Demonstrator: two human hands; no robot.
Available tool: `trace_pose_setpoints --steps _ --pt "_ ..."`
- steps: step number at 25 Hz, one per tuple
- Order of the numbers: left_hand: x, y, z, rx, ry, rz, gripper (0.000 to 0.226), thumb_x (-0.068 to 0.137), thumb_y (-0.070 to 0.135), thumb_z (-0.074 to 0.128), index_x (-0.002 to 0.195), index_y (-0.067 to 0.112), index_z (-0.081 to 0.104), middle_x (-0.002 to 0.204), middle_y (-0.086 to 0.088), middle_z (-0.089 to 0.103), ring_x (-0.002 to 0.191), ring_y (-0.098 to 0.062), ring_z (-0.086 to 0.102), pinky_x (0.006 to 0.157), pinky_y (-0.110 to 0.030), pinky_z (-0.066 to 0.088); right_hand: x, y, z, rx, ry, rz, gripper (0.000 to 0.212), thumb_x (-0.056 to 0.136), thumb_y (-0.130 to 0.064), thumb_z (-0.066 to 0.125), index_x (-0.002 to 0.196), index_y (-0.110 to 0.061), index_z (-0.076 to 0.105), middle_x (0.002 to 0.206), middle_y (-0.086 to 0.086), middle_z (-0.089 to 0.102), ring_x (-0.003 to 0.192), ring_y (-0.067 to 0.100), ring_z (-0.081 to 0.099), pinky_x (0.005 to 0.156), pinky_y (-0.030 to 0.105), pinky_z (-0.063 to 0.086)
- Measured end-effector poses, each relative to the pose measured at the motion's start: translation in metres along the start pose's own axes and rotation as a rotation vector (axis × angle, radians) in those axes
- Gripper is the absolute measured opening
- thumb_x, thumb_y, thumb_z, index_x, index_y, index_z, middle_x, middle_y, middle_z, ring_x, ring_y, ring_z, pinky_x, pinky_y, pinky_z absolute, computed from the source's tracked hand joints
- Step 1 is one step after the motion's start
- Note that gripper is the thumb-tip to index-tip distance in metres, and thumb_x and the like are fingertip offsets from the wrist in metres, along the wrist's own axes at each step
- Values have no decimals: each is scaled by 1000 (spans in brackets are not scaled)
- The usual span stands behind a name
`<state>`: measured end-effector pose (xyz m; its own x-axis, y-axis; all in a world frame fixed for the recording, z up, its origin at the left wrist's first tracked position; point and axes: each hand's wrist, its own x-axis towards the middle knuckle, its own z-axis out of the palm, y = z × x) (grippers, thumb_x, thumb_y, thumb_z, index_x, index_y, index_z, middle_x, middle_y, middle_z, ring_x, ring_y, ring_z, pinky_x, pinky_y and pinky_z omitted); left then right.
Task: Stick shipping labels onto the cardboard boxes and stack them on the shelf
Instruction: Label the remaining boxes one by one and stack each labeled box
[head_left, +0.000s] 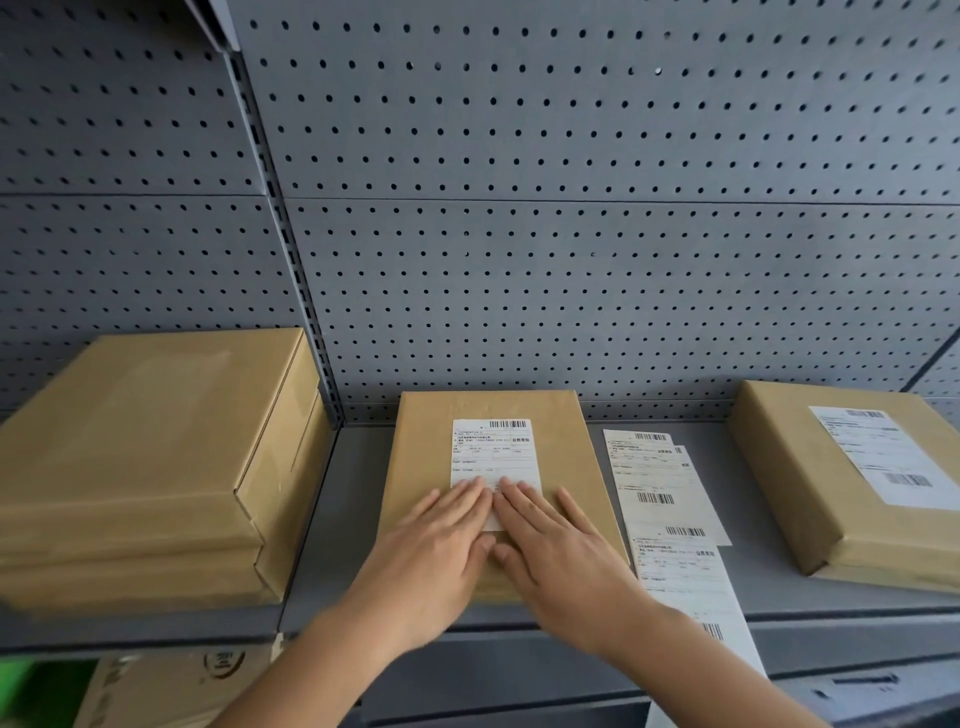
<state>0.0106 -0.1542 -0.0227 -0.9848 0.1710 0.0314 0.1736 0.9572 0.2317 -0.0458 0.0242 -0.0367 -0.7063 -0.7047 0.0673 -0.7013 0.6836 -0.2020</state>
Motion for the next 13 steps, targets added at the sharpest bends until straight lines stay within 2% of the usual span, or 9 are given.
trace_pose_setpoints --steps 3,5,7,9,13 --pt "-7 -6 6 23 -7 -36 68 99 52 1 161 26 -1 165 14 -12 152 3 -12 127 -30 3 -6 7 1 -17 14 35 61 105 -50 22 159 -23 18 166 -9 10 152 5 6 126 43 3" --pt "-12 -11 5 20 -4 -92 67 99 54 1 160 28 -6 165 15 -15 151 3 -15 126 -27 -4 -11 16 -5 -9 -39 81 65 103 -56 19 160 -27 9 164 -16 -3 149 -2 -8 125 38 -3" --pt "-19 -18 3 22 7 -163 66 100 57 2 159 30 -10 164 15 -18 150 3 -17 123 -23 -9 -19 30 -10 4 -59 142 71 97 -63 10 160 -30 4 163 -19 -9 148 -4 -14 125 35 -8" --pt "-24 -30 2 9 16 -238 67 100 60 3 158 28 -12 164 14 -20 150 2 -17 123 -23 -9 -26 45 -15 27 -59 220 75 94 -66 7 160 -30 2 164 -20 -9 149 -3 -13 125 34 -9" --pt "-25 -48 2 -168 37 -408 77 97 66 15 160 27 -8 166 15 -13 151 1 -9 122 -22 0 -32 64 -21 197 -57 384 73 99 -62 23 160 -27 1 166 -15 -4 153 4 -2 124 27 1"
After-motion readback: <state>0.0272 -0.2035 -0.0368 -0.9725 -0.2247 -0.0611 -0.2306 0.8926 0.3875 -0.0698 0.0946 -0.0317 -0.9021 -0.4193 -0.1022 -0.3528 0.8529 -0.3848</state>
